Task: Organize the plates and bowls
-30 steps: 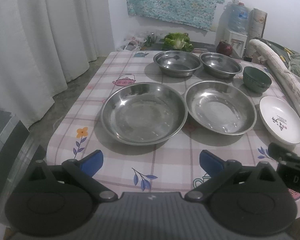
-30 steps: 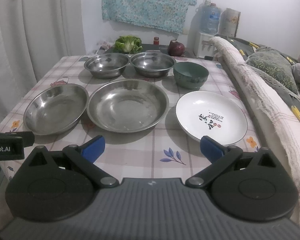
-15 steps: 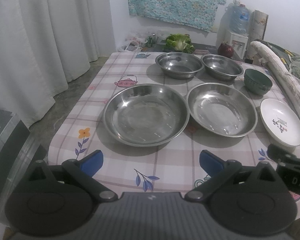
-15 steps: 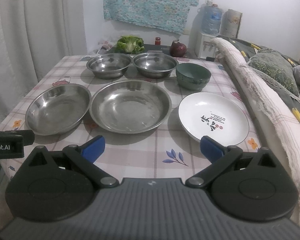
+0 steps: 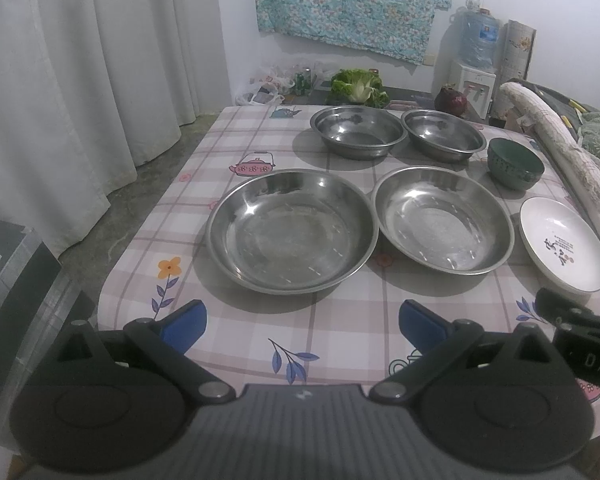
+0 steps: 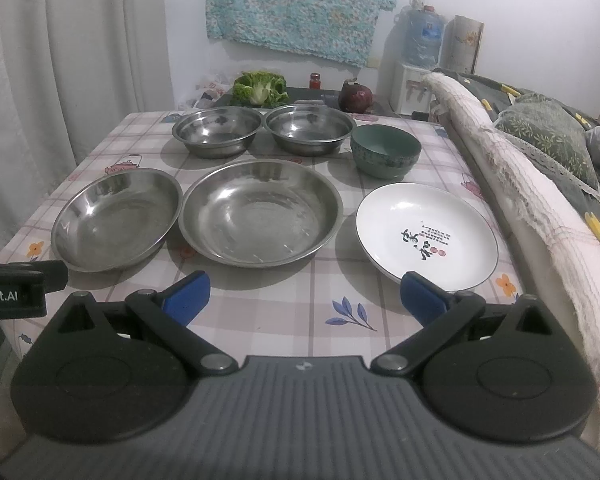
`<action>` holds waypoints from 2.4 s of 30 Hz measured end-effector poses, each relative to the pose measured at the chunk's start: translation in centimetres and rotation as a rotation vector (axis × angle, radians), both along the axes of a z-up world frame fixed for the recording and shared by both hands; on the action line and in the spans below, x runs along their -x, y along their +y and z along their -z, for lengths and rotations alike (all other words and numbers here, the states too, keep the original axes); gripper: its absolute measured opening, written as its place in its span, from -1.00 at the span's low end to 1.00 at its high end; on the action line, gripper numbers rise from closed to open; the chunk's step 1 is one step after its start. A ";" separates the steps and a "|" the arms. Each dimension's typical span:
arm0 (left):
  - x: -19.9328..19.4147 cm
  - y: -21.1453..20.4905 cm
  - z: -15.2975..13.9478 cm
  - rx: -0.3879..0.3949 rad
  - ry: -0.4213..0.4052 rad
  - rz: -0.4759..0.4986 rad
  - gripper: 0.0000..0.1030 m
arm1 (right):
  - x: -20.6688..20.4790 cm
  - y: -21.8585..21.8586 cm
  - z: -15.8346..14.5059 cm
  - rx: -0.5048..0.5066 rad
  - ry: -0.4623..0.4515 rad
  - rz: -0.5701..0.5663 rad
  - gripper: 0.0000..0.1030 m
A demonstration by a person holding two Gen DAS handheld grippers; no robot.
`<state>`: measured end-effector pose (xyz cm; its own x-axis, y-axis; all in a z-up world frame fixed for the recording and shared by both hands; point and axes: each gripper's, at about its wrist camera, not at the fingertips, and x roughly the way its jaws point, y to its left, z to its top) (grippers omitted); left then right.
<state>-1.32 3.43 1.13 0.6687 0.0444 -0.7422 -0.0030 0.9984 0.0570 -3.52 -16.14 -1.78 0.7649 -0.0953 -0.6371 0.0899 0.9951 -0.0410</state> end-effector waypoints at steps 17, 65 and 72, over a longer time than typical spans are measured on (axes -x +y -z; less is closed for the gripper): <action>0.0 0.0 0.0 -0.001 -0.002 0.000 1.00 | 0.0 -0.1 0.0 -0.004 0.005 0.001 0.98; -10.0 -2.0 -1.9 -0.074 -0.034 -0.016 1.00 | -8.9 -2.6 -1.4 -0.033 -0.001 -0.075 0.98; -15.4 -2.2 -2.3 -0.062 -0.026 0.005 1.00 | -12.8 -5.0 -2.8 -0.112 -0.070 -0.233 0.98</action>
